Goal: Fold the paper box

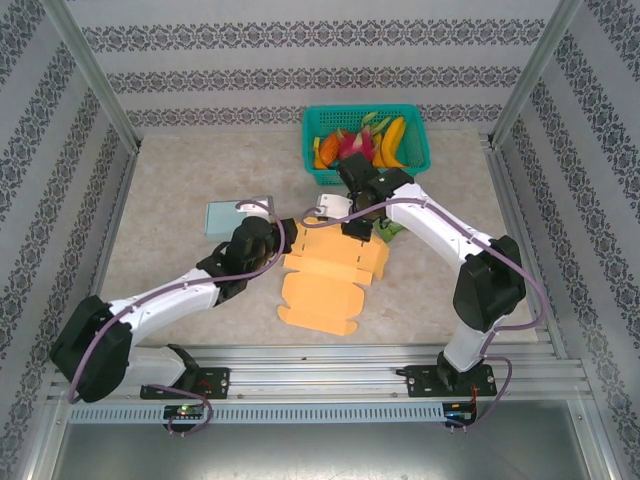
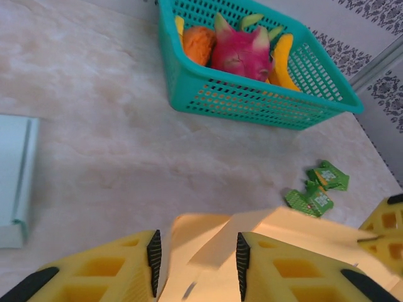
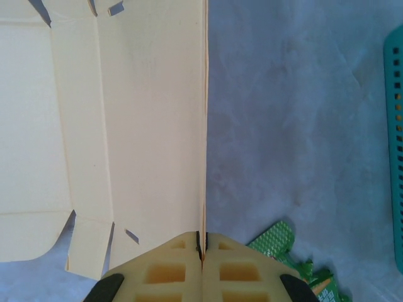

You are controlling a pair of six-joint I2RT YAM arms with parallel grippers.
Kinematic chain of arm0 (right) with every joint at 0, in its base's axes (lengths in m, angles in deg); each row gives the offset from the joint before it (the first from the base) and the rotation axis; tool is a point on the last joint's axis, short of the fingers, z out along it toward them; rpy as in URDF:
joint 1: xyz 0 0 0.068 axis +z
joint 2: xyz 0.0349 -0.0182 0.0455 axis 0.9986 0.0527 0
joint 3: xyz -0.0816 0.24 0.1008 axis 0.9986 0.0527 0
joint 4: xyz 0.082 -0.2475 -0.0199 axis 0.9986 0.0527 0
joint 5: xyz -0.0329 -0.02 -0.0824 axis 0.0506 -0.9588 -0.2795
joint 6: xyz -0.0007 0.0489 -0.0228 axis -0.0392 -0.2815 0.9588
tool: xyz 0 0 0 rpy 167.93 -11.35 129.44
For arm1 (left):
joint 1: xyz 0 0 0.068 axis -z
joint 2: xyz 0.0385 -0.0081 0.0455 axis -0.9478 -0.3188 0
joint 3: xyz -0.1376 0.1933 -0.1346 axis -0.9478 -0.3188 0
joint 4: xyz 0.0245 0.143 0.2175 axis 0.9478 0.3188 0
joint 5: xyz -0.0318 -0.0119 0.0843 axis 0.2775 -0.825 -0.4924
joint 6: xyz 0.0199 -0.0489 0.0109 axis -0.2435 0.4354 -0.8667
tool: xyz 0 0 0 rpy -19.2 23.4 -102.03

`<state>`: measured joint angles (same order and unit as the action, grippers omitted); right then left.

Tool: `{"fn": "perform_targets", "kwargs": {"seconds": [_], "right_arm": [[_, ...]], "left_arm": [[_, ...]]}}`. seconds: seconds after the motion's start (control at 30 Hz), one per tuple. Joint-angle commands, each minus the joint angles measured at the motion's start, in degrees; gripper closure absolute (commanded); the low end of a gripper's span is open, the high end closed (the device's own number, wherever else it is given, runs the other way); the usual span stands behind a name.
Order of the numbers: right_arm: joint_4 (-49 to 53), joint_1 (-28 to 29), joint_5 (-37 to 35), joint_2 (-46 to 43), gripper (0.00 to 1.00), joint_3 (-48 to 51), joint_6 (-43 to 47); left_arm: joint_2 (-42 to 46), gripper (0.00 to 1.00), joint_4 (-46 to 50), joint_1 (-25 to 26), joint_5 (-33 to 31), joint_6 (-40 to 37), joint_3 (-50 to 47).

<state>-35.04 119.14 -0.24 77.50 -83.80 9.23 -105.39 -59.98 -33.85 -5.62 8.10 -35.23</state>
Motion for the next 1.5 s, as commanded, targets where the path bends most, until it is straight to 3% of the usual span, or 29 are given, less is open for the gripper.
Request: {"fn": "perform_targets", "kwargs": {"seconds": [0.0,0.13,0.53,0.67,0.97,1.2,1.47], "right_arm": [[1.44,-0.18,0.15,-2.61,1.0,0.65,-0.08],[1.21,-0.18,0.67,-2.73,1.0,1.14,0.14],[-0.2,-0.79,4.29,-4.02,1.0,2.41,0.99],[-1.08,-0.96,6.96,-4.96,1.0,3.14,1.7],[-3.52,-1.63,10.05,-7.39,1.0,4.73,1.62],[-5.58,-2.87,9.41,-6.89,1.0,5.96,0.95],[-5.96,-3.29,5.78,-4.87,1.0,5.26,-0.45]], "left_arm": [[-1.76,0.63,2.39,0.45,0.87,4.2,1.24],[-2.41,0.65,0.6,-0.32,0.69,4.49,0.53],[-9.13,0.64,-4.38,-1.26,15.15,-1.94,5.42],[-10.6,0.48,-3.82,-1.26,12.72,-2.61,6.42],[-11.56,0.47,-3.6,-1.43,9.52,-3.34,7.28],[-6.01,0.25,-3.53,-2.78,5.07,-4.0,2.1],[5.68,0.28,-0.77,-3.89,6.98,-6.14,-7.49]]}}
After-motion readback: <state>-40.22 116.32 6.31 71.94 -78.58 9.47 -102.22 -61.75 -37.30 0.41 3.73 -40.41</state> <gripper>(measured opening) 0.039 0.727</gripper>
